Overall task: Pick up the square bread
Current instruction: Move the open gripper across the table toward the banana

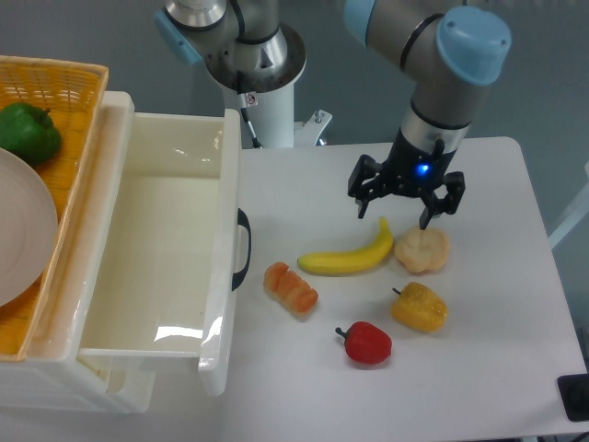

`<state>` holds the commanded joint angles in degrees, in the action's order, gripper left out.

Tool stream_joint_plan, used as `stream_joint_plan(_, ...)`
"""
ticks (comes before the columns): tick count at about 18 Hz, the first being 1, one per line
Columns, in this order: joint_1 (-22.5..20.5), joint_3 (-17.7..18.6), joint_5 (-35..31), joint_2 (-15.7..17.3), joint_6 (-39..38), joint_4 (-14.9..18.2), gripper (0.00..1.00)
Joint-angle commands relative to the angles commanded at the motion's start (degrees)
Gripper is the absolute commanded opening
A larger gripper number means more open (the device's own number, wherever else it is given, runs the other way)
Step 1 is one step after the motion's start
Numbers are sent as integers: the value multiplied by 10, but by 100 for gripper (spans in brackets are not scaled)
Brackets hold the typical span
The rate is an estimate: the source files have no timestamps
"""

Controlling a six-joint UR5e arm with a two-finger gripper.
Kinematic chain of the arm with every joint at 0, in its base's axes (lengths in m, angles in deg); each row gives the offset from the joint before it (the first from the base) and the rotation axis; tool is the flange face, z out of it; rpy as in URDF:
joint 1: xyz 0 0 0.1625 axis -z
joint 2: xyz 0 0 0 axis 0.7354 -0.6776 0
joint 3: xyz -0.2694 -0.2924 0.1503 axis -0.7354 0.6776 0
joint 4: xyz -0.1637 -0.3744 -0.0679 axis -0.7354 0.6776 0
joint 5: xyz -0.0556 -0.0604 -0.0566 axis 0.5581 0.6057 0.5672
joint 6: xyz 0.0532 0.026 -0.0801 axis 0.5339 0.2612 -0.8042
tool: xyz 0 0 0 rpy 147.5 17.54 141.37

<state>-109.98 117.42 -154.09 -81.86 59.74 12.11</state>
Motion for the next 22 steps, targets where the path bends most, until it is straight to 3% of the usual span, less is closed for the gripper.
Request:
stream_joint_plan(9,-3,11,5,0,-6,-3,100)
stream_joint_plan(12,-2,40,9,2,-11,-5,100)
stream_joint_plan(15,4,45,10,0,-80,-5,100)
stream_joint_plan(22,29,45,11,-40,-200,-3,100)
